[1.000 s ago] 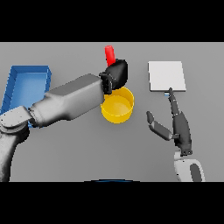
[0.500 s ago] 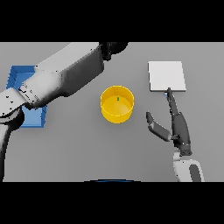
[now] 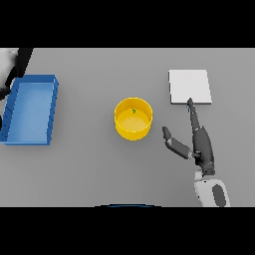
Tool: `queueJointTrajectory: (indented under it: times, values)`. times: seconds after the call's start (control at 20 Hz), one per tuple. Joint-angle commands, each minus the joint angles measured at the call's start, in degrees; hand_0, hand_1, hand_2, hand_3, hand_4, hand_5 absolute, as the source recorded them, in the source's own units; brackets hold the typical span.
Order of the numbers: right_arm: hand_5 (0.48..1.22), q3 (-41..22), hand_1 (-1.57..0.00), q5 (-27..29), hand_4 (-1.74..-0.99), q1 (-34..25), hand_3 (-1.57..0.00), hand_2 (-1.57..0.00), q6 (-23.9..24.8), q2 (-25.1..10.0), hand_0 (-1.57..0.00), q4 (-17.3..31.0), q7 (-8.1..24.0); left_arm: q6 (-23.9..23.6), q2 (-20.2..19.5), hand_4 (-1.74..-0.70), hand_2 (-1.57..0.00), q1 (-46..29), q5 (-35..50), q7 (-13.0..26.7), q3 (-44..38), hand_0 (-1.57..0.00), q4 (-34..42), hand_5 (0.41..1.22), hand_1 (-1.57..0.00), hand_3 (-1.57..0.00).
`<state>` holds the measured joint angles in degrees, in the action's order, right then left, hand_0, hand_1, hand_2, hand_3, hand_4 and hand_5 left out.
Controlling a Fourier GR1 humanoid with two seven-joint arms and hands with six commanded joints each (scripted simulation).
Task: Pick up the red beaker and tilt it to pour out 1 green nut into yellow bowl. Pick up the yellow bowl and place it on the metallic measuring scale.
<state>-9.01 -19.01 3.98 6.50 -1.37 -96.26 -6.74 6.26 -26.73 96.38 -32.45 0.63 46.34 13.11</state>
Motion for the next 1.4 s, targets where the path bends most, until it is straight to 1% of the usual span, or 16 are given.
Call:
queueJointTrajectory:
  times: [0.0, 0.1, 0.2, 0.3, 0.4, 0.45, 0.55, 0.6, 0.7, 0.85, 0.95, 1.0, 1.15, 1.2, 1.3, 1.35]
  values:
    - [0.625, 0.13, 0.00, 1.57, -1.129, -0.37, 0.00, 0.00, -0.86, 0.39, 0.00, -0.23, -0.37, -1.24, -1.42, -1.74, -1.57, -0.36, 2.99, 0.97, -2.51, -1.57, -1.36, 1.221, -1.57, -1.39]
    - [0.623, -0.06, 0.00, 3.87, -1.093, 0.12, 0.00, 0.00, -2.41, 1.00, 0.00, -0.79, -1.64, -3.22, -4.57, -1.74, -1.57, -2.89, 9.90, 1.34, -7.27, -1.57, -3.98, 1.221, -1.57, -1.46]
    - [0.631, 0.39, 0.00, 4.54, -1.081, -0.22, 0.00, 0.00, -2.81, 0.85, 0.00, 0.30, -1.01, -5.85, -6.61, -1.74, -1.57, -6.75, 16.05, 2.12, -10.80, -1.57, -5.65, 1.221, -1.57, -1.50]
    - [0.642, 1.17, 0.00, 5.95, -1.106, -0.77, 0.00, 0.00, -3.91, -0.06, 0.00, 0.34, -0.69, -9.04, -7.85, -1.74, -1.57, -10.83, 20.94, 3.56, -13.07, -1.57, -6.51, 1.221, -1.57, -1.52]
    - [0.657, 0.73, 0.00, 6.22, -1.141, -0.29, 0.00, 0.00, -4.73, -0.33, 0.00, -0.01, -2.27, -11.11, -9.42, -1.74, -1.57, -14.07, 24.76, 6.65, -14.55, -1.57, -6.69, 1.221, -1.57, -1.54]
    - [0.663, 0.68, 0.00, 6.12, -1.148, -0.75, 0.00, 0.00, -4.75, -0.32, 0.00, 0.28, -1.89, -12.57, -9.72, -1.74, -1.57, -15.74, 27.19, 9.68, -15.75, -1.57, -7.05, 1.221, -1.57, -1.55]
    - [0.672, 0.59, 0.00, 5.47, -1.165, -0.12, 0.00, 0.00, -4.43, -0.61, 0.00, -0.02, -1.87, -14.70, -10.47, -1.74, -1.57, -19.11, 31.68, 12.33, -17.89, -1.57, -6.00, 1.221, -1.57, -1.56]
    - [0.680, 0.40, 0.00, 4.86, -1.168, -0.51, 0.00, 0.00, -4.35, -0.79, 0.00, 0.64, -2.14, -15.71, -10.83, -1.74, -1.57, -20.64, 33.59, 12.30, -18.68, -1.57, -4.61, 1.221, -1.57, -1.52]
    - [0.696, 0.23, 0.00, 4.28, -1.188, -1.14, 0.00, 0.00, -3.98, -0.67, 0.00, 1.10, -2.30, -16.44, -11.37, -1.74, -1.57, -24.93, 37.04, 14.40, -19.56, -1.57, -2.35, 1.221, -1.57, -1.46]
    - [0.703, -0.21, 0.00, 4.42, -1.194, 0.33, 0.00, 0.00, -4.51, -0.90, 0.00, -0.42, -2.34, -19.55, -12.66, -1.74, -1.57, -33.16, 42.52, 15.82, -20.69, -1.57, 5.82, 1.221, -1.57, -1.37]
    - [0.709, -0.05, 0.00, 4.17, -1.202, -0.50, 0.00, 0.00, -4.50, -1.13, 0.00, 0.27, -1.43, -22.11, -13.69, -1.74, -1.57, -38.65, 45.41, 18.10, -20.63, -1.57, 12.48, 1.221, -1.57, -1.38]
    - [0.708, -0.21, 0.00, 3.71, -1.207, -0.38, 0.00, 0.00, -4.07, -0.93, 0.00, 0.62, -2.27, -23.51, -14.22, -1.74, -1.57, -41.40, 46.79, 19.92, -20.42, -1.57, 16.41, 1.221, -1.57, -1.38]
    - [0.696, 0.01, 0.00, 3.75, -1.201, -0.42, 0.00, 0.00, -4.02, -1.07, 0.00, 1.00, -2.02, -28.91, -15.76, -1.74, -1.57, -49.35, 49.91, 24.05, -19.03, -1.57, 27.76, 1.221, -1.57, -1.40]
    - [0.693, 0.17, 0.00, 4.17, -1.201, -0.16, 0.00, 0.00, -4.07, -1.02, 0.00, 0.62, -2.42, -30.08, -16.21, -1.74, -1.57, -51.32, 50.60, 25.63, -18.39, -1.57, 29.93, 1.221, -1.57, -1.39]
    - [0.687, 0.58, 0.00, 4.38, -1.186, -1.68, 0.00, 0.00, -3.99, -0.96, 0.00, 1.96, -1.54, -32.55, -17.30, -1.74, -1.57, -54.90, 52.18, 27.84, -17.22, -1.57, 35.76, 1.221, -1.57, -1.38]
    - [0.686, 0.72, 0.00, 4.93, -1.177, -1.40, 0.00, 0.00, -4.51, -1.27, 0.00, 1.55, -1.95, -33.34, -17.67, -1.74, -1.57, -56.34, 53.00, 28.90, -16.55, -1.57, 37.85, 1.150, -1.57, -1.39]
